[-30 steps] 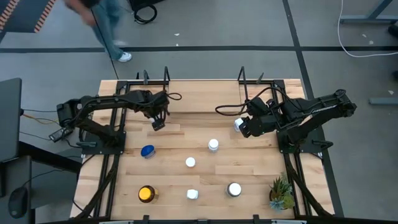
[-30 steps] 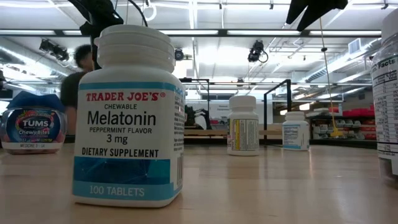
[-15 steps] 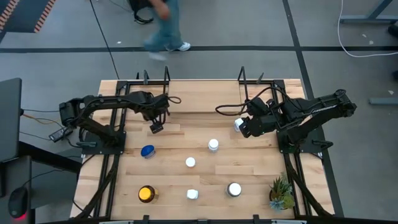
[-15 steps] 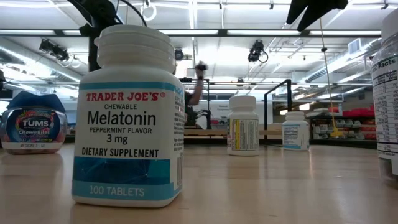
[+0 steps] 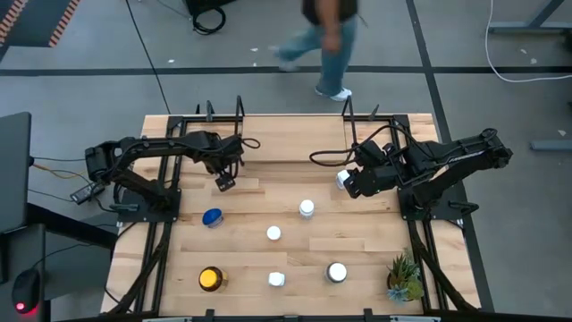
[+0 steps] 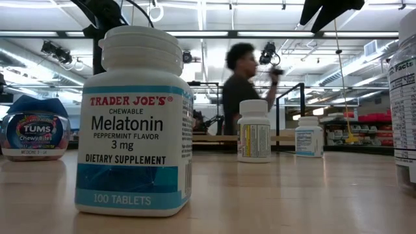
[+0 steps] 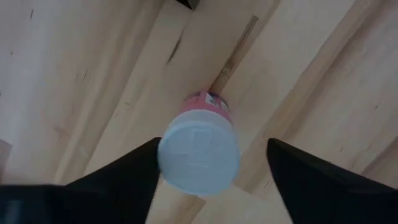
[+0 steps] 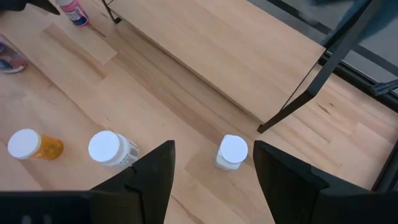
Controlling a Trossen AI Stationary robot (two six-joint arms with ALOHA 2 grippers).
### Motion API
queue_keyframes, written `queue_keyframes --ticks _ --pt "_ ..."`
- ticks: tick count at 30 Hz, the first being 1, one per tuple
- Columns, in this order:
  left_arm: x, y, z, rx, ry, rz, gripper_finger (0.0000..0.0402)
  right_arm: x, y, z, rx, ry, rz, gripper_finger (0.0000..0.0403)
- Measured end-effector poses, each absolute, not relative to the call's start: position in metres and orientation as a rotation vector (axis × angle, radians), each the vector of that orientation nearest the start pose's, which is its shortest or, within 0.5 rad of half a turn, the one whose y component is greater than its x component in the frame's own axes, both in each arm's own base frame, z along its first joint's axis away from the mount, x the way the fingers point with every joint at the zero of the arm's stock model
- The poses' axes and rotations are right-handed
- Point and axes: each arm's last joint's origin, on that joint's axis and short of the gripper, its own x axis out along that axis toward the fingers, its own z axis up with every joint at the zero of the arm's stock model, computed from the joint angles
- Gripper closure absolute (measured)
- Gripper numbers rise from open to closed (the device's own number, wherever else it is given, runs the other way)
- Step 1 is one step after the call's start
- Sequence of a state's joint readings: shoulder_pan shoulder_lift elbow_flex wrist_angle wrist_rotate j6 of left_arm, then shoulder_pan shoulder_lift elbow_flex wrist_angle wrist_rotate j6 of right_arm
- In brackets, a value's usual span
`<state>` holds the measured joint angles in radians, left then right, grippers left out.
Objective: Pick and place medicine bottles onto shelf by color
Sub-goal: Put the pink pill bottle on the shelf
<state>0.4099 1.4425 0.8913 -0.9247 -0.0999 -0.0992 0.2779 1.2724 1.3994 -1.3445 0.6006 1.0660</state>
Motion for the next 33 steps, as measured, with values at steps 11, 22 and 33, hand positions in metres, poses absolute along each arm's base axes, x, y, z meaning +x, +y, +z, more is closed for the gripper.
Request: queue_keyframes --ticks 11,22,33 --pt "0.209 0.075 0.196 -0.351 1.544 0.386 0.0243 0.206 0.042 0.36 0.413 0.813 -0.793 0.0179" --pt "0.225 0.052 0.242 -0.371 1.411 0.327 0.0242 0.206 0.042 0.36 0.388 0.824 -0.781 0.0179" --pt "0.255 0.043 0.349 -0.245 1.079 0.237 0.0243 0.206 0.042 0.36 0.392 0.838 -0.766 0.0179"
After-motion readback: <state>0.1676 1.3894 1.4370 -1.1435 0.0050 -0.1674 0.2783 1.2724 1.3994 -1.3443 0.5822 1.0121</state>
